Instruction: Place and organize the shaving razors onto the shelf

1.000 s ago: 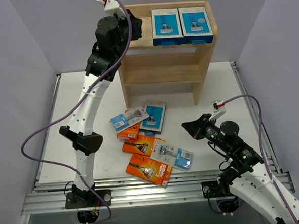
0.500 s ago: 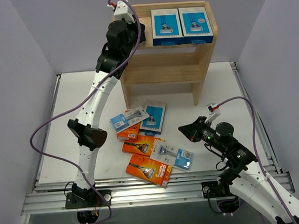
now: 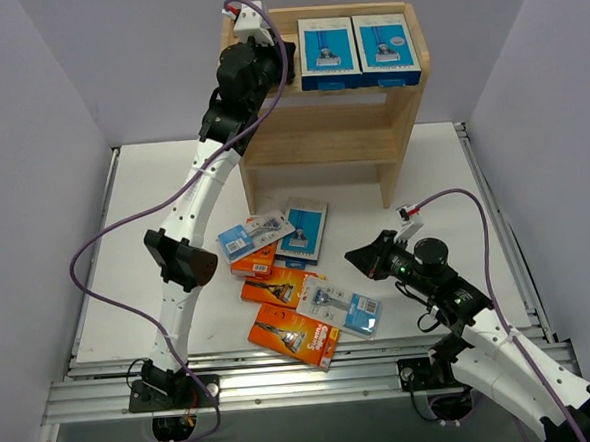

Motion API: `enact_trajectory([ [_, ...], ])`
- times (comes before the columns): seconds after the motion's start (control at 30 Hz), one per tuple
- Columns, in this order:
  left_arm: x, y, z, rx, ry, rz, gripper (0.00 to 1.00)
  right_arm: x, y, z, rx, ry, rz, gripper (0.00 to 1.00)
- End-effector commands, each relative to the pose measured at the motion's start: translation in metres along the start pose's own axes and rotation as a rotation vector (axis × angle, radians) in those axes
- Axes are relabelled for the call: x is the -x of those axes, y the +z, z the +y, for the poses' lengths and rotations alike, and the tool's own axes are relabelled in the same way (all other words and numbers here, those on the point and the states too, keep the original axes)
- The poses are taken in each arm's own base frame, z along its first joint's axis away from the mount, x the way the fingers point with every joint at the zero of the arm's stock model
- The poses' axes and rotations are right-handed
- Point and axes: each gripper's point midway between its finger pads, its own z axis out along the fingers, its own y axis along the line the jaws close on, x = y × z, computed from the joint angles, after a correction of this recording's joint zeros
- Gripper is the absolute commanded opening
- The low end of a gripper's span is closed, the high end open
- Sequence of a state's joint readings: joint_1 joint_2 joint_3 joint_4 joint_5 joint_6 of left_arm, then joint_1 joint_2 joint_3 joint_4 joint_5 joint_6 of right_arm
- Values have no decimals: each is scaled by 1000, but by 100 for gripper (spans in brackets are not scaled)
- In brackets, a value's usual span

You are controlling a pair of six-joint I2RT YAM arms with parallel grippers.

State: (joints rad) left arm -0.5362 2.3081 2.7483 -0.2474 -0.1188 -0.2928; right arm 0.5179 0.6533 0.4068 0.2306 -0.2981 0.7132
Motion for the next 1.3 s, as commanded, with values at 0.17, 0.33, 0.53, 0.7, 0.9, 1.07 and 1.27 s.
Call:
enact_trajectory([
  [0.17, 1, 11, 0, -55, -1, -43, 22, 10, 9, 8, 43, -22, -17, 0],
  [0.33, -8, 15, -7, -81, -30, -36, 21, 11, 10, 7, 39, -26, -11, 0],
  [0.53, -17, 15, -18, -104, -32, -25, 20, 12, 8, 2, 22, -28, -10, 0],
  [0.7, -18, 14, -27, -104, -36, -26, 20, 14, 6, 2, 20, -24, -18, 0],
  [0.9, -25, 14, -41, -83, -22, -42, 20, 12, 3, 1, 27, -14, -13, 0],
  [1.07, -31, 15, -43, -80, -30, -38, 20, 10, 0, -3, 20, -11, -12, 0],
  [1.27, -30, 13, -41, -65, -16, -30, 19, 11, 1, -6, 20, -9, -10, 0],
])
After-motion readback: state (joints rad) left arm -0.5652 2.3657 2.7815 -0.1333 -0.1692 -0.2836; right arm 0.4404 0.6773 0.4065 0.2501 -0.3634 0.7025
